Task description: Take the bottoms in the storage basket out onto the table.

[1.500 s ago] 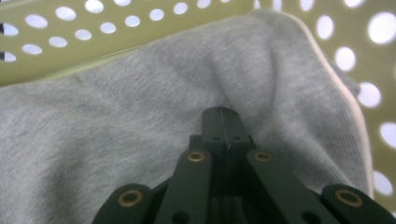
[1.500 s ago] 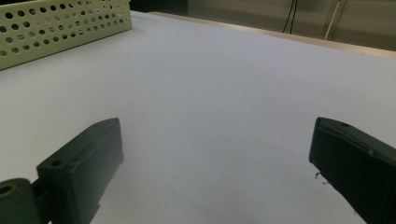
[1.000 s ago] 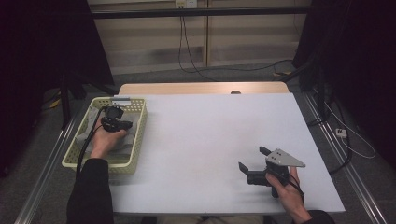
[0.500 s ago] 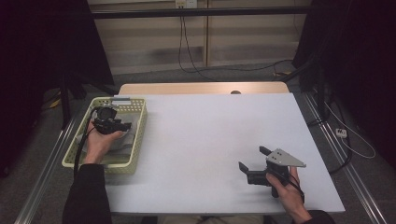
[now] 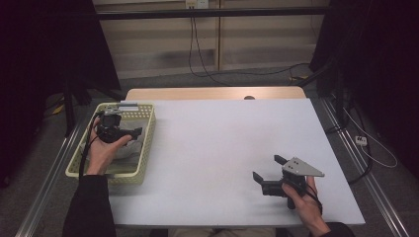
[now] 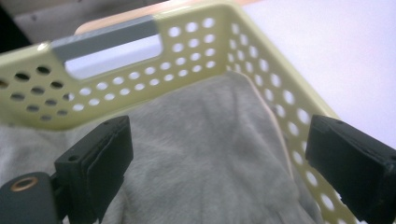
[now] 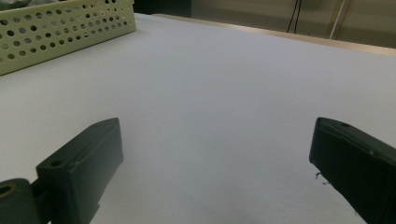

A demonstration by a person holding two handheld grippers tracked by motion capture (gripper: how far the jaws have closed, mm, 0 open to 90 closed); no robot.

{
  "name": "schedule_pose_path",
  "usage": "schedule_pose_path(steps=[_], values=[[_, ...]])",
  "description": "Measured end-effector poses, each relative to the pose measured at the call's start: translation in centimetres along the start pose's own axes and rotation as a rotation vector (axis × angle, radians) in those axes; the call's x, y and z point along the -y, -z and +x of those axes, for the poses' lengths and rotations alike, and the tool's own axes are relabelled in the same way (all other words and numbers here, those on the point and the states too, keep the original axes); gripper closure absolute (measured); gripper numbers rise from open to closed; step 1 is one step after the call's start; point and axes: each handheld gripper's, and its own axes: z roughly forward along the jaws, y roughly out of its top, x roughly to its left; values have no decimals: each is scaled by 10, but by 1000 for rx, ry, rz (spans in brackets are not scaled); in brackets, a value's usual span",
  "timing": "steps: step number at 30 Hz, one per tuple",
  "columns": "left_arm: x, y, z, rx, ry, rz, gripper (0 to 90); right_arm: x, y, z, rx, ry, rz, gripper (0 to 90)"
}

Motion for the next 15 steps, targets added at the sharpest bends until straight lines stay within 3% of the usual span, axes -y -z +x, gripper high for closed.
schedule_pose_path(steps=[3, 7, 11, 13, 15], values=[[1, 6, -3, -15, -53, -13, 78, 0, -1, 0, 0, 0, 2, 27], [1, 18, -2, 8, -13, -77, 77, 0, -1, 1, 2, -2, 0, 27], [3, 27, -1, 70, -18, -100, 62, -1, -1, 1, 6, 5, 2, 26], [4, 31, -1, 52, -25, -132, 56, -1, -1, 0, 7, 3, 1, 27], [5, 35, 0, 42, -11, -132, 56, -1, -2, 0, 12, 0, 3, 26]])
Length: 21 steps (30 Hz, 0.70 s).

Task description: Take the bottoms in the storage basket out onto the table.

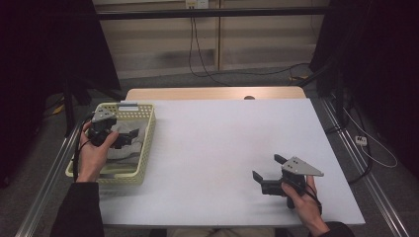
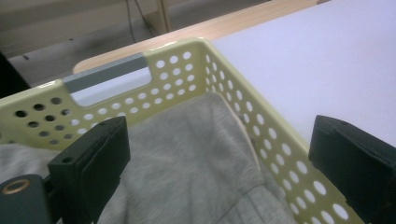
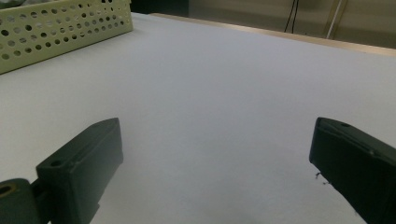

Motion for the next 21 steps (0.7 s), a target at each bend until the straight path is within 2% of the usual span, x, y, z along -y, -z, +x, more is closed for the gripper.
schedule_pose_path(steps=[2, 3, 4, 5, 7, 11, 15, 18, 20, 21], values=[[1, 4, -1, 5, 3, -4, 56, 0, 0, 0, 1, 2, -2, 26], [1, 6, -1, 9, 4, -21, 56, 0, 0, 0, 1, 1, -1, 26], [4, 7, -1, 11, 31, -53, 60, 0, 0, -1, 2, 2, -1, 26], [5, 9, -1, 1, 45, -61, 64, 0, 0, 0, 3, 3, -1, 26], [7, 12, -3, -30, 23, -66, 62, -1, 0, 1, 5, 4, -2, 26], [9, 23, -4, -18, 15, -101, 56, -1, 1, 1, 7, 5, -3, 26], [13, 32, -2, -21, 34, -92, 60, -1, 0, 2, 2, 8, -1, 25], [16, 41, -3, -23, 22, -109, 60, -1, 0, 1, 7, 7, -2, 25], [19, 46, -3, -10, 22, -130, 60, -1, 0, 1, 8, 7, -1, 25], [21, 48, -3, -21, 19, -133, 60, -1, 0, 1, 8, 6, 0, 26]])
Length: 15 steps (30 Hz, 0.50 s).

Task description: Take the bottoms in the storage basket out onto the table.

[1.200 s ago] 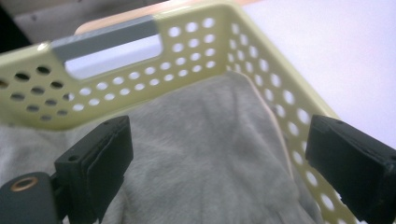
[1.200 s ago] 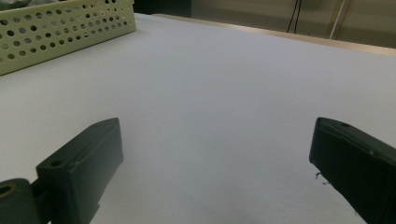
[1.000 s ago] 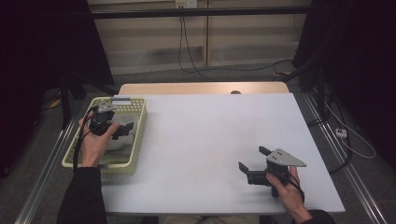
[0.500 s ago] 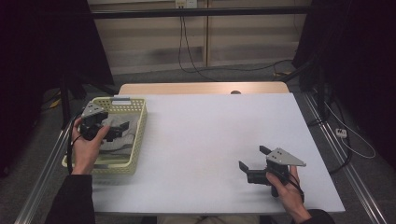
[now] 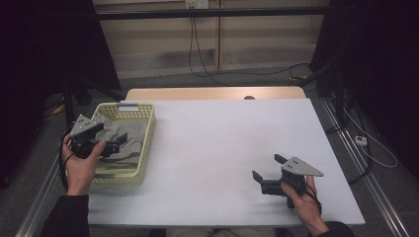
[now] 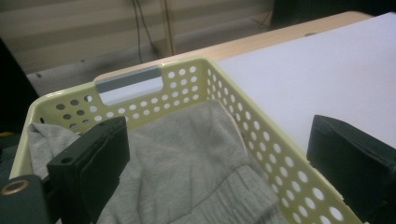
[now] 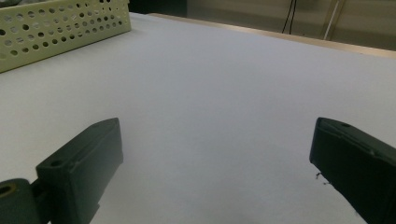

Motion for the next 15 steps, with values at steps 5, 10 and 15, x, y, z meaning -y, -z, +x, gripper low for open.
schedule_pose_path(steps=[5, 10, 15], values=[[6, 7, -3, -13, -14, 11, 63, 0, 0, 0, 0, 1, 0, 25], [12, 13, -3, -13, -13, 9, 64, 0, 0, 0, -1, -1, 0, 25], [16, 22, -11, -18, -17, 16, 65, 0, 0, 0, 0, 2, 1, 25]])
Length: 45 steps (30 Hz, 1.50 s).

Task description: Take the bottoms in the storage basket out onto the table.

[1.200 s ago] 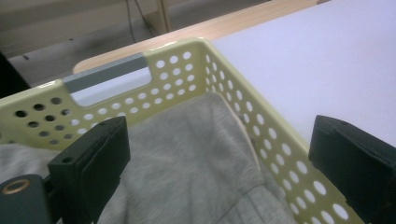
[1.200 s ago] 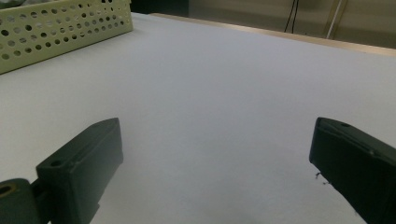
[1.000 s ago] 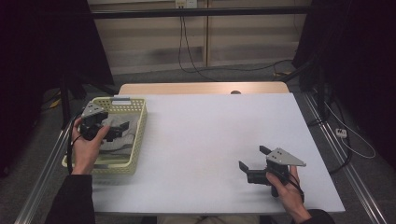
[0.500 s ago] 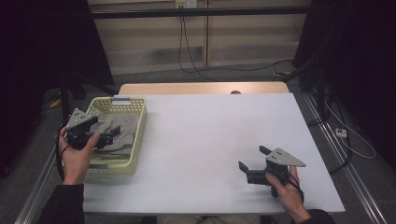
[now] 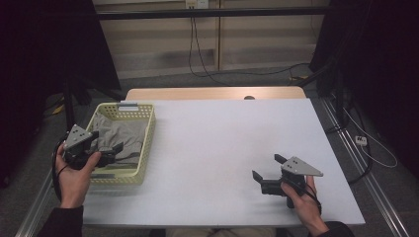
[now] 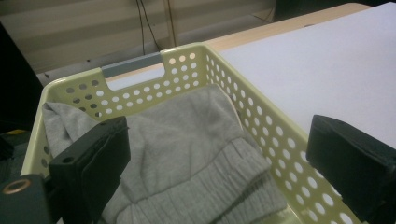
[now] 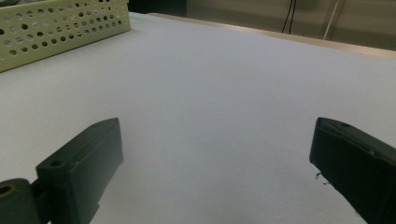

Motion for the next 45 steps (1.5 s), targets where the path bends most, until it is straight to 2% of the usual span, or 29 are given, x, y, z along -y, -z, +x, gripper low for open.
schedule_pose_path(steps=[2, 6, 9, 12, 16, 19, 23, 28, 33, 36, 41, 43, 45], values=[[2, 4, -5, 7, 1, 1, 66, 0, 0, 0, 0, -2, 1, 25], [3, 11, -14, -6, -4, 3, 66, 0, 0, 0, 0, -1, 1, 25], [5, 13, -22, 21, -5, -1, 66, 0, 0, 0, -1, 0, 0, 26], [6, 12, -30, 33, -29, 2, 66, 0, 0, 0, 0, 1, 0, 25], [5, 12, -42, 55, -50, -21, 66, 0, -1, 0, -1, 0, 1, 26], [4, 10, -49, 67, -57, -23, 65, 0, -1, 0, -2, 1, 1, 25], [4, 4, -61, 93, -50, -14, 65, 0, -1, 0, -4, 3, -1, 26], [2, -5, -75, 127, -69, -9, 62, 0, -1, 0, -5, 2, -1, 25], [0, -14, -89, 138, -92, -18, 60, 0, -1, 0, -7, 2, -1, 25], [-1, -20, -97, 160, -85, -14, 58, 0, -1, 0, -7, 3, -2, 25], [-2, -32, -110, 187, -109, -18, 58, 0, -1, 0, -8, 2, -2, 25], [-2, -37, -114, 210, -98, -3, 59, 0, -1, 0, -9, 0, -1, 25], [-2, -43, -119, 215, -108, 3, 60, 0, -1, 0, -8, -4, -3, 25]])
